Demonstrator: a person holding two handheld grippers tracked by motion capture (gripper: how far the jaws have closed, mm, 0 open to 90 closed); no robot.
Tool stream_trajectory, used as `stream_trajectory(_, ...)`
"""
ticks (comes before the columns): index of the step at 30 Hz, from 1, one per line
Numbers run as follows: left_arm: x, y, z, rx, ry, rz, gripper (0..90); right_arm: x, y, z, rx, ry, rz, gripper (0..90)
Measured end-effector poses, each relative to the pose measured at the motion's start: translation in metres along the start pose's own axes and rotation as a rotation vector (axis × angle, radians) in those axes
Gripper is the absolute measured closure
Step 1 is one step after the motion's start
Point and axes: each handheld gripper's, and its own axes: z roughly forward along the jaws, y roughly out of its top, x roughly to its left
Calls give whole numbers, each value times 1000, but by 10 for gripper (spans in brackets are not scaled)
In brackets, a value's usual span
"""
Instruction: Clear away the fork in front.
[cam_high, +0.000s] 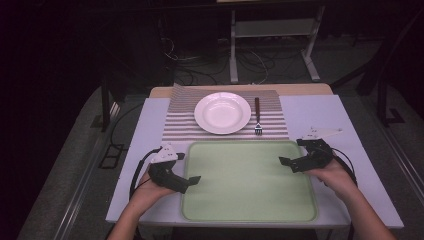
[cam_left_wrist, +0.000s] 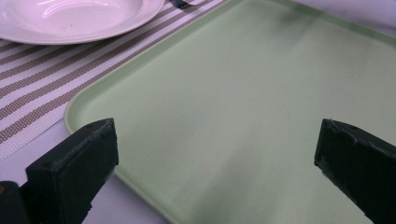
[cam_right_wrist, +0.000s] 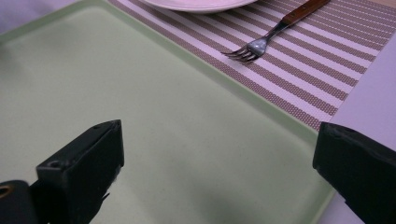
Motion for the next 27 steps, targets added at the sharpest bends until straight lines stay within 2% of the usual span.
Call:
stream_trajectory(16, 0, 0, -1, -2, 0, 6, 0, -12, 18, 15, 2, -29, 37, 25)
stream_trajectory(24, -1, 0, -1, 4, -1, 5, 0, -17, 26, 26, 21, -50, 43, 26)
stream_trajectory(27, -1, -1, 0, 6, -1, 7, 0, -20, 31, 31, 20, -67, 56, 57)
